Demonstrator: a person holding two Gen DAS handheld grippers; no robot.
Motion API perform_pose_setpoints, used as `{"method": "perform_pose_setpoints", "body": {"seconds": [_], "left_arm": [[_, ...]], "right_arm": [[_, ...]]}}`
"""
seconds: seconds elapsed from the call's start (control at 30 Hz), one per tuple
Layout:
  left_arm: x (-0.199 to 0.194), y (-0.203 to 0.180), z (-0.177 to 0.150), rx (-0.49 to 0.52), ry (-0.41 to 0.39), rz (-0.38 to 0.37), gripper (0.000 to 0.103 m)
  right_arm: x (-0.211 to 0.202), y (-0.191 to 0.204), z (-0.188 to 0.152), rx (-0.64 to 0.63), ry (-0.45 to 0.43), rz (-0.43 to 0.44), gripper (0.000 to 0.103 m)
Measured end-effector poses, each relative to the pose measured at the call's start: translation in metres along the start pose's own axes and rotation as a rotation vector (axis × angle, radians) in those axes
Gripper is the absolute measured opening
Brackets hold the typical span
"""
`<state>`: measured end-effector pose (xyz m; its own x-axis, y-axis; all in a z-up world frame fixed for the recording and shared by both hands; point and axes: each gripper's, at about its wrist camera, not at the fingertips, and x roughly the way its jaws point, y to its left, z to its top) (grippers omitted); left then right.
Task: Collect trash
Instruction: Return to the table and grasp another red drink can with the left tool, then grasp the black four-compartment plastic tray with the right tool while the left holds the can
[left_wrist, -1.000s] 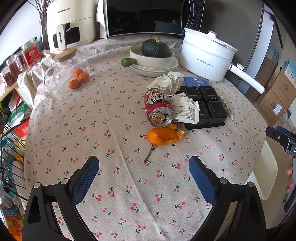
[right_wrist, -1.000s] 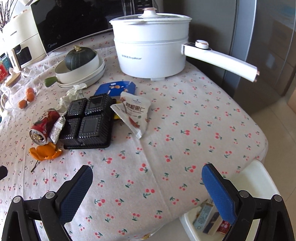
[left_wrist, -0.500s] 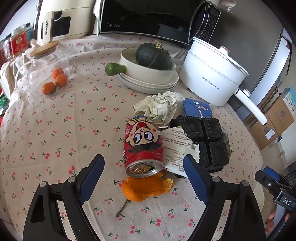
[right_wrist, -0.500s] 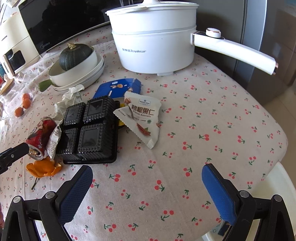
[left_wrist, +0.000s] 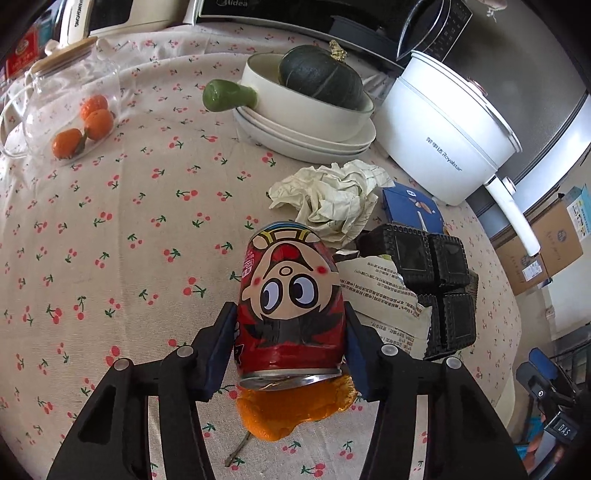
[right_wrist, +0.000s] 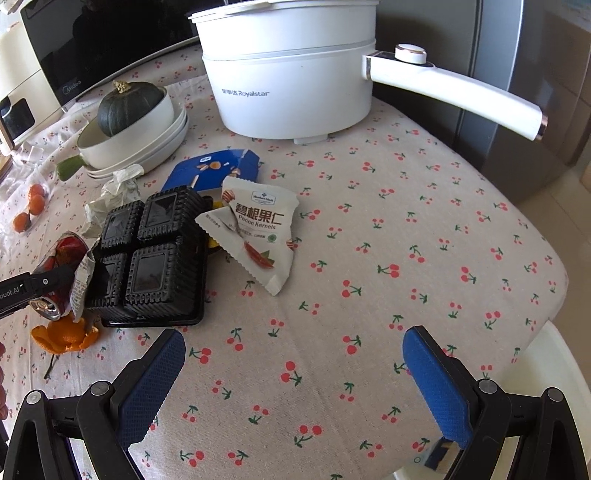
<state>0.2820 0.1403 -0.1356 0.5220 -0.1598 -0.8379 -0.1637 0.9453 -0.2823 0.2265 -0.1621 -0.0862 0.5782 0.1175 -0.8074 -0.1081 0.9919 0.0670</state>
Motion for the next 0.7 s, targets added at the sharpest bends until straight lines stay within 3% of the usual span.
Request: {"method": "perform_pose_setpoints", "body": {"seconds": [0.3, 0.57, 0.7], "left_arm": [[-0.058, -0.006, -0.024, 0.111, -0.05, 0.067, 0.056], [-0.112, 0.014, -0.045, 0.046, -0.091, 0.033, 0.056], [-0.119, 0.024, -0.049, 0.026, -0.103, 0.033, 0.056]], "right_arm": [[-0.001, 0.01, 0.0, -0.019, 0.029, 0.041, 0.098], [0.018, 0.031, 0.019, -0.018, 0.049, 0.081, 0.096], [0.038, 0.045, 0.028, -0.01, 0.073, 0.101, 0.085]]}}
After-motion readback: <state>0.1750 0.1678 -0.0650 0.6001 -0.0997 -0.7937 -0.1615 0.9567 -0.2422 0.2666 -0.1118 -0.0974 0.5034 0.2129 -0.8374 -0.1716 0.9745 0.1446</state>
